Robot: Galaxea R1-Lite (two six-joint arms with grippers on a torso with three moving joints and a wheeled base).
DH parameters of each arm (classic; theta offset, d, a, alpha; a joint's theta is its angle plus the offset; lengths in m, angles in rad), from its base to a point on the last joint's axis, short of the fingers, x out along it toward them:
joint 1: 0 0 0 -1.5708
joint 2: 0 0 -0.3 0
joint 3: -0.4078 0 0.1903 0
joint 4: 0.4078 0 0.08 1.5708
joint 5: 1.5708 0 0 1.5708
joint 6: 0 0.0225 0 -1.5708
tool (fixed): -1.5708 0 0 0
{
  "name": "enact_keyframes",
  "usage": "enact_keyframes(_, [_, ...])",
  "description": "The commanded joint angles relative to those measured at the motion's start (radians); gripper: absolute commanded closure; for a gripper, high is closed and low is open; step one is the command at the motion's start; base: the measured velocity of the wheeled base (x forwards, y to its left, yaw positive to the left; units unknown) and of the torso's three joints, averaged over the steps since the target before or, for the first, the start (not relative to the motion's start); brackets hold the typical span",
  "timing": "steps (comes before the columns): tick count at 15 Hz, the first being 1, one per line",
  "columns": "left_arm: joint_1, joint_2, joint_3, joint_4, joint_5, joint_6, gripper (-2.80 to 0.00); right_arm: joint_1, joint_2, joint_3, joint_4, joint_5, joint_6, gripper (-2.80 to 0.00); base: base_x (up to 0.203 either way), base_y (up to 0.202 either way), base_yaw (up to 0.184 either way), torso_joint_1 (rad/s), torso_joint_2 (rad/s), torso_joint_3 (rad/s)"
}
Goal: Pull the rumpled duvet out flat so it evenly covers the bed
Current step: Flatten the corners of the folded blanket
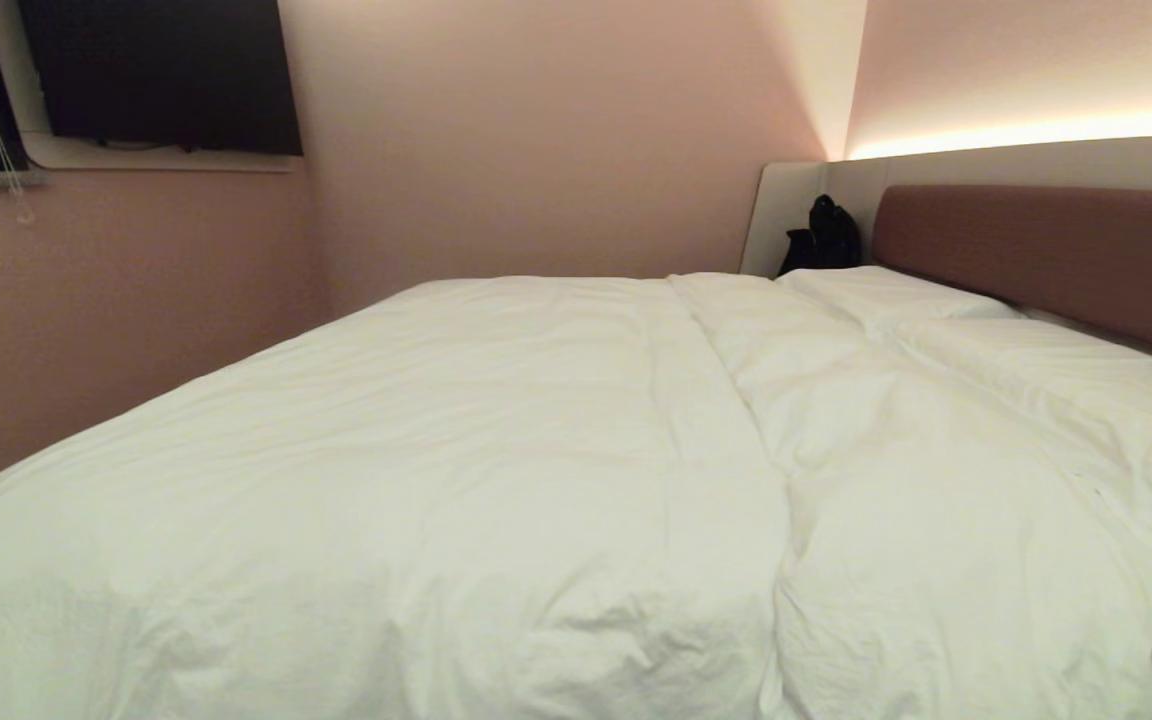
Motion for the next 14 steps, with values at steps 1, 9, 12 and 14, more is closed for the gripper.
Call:
enact_keyframes(1, [0.000,0.001,0.000,0.000,-0.001,0.000,0.00,-0.010,0.056,0.001,0.002,0.003,-0.028,0.00,0.000,0.000,0.000,0.000,0.00,0.000])
enact_keyframes(9, [0.000,0.001,0.000,0.000,-0.001,0.000,0.00,0.050,0.142,-0.036,-0.025,-0.007,-0.114,0.00,0.000,0.000,0.000,0.000,0.00,0.000])
enact_keyframes(12, [0.000,0.001,0.000,0.000,-0.001,0.000,0.00,0.103,0.132,0.004,-0.026,-0.008,-0.132,0.00,0.000,0.000,0.000,0.000,0.00,0.000])
enact_keyframes(14, [0.000,0.001,0.000,0.000,-0.001,0.000,0.00,0.128,0.128,0.014,-0.026,-0.008,-0.134,0.00,0.000,0.000,0.000,0.000,0.00,0.000])
